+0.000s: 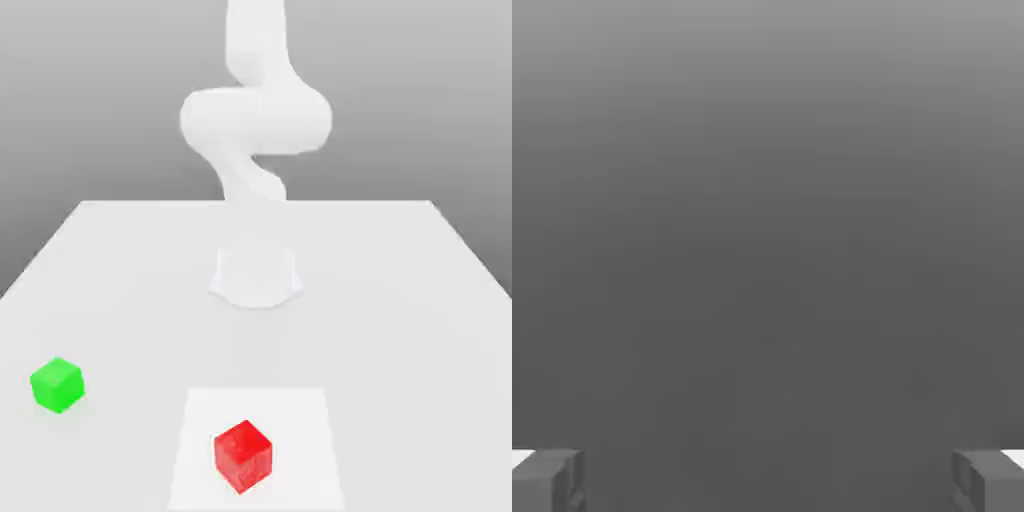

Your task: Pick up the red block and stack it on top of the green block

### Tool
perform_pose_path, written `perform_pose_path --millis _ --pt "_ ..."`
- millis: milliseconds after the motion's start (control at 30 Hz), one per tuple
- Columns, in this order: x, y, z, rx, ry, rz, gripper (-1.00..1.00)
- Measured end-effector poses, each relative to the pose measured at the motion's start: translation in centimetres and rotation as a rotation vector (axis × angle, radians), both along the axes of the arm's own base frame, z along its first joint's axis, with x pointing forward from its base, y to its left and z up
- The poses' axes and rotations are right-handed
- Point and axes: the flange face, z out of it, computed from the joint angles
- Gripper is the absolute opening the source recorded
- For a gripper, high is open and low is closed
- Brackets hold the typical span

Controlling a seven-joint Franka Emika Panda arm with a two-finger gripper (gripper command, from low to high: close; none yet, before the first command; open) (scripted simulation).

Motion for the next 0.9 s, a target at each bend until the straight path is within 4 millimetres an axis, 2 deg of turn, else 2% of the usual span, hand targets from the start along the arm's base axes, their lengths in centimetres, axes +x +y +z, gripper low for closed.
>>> perform_pose_path --millis 100,200,300,400,567,733,900 --pt "3.7 -0.1 -5.7 0.03 0.092 -0.102 0.0" --pt "6.5 -0.5 -11.6 0.062 0.179 -0.201 0.0" --pt "8.5 -1.0 -17.6 0.097 0.263 -0.297 0.0" --pt "9.5 -1.6 -23.8 0.135 0.345 -0.391 0.0" --pt "9.6 -2.3 -33.8 0.209 0.481 -0.548 0.0" --pt "7.6 -2.1 -42.9 0.295 0.617 -0.702 0.0" --pt "6.8 -1.8 -49.6 0.33 0.662 -0.755 0.0"
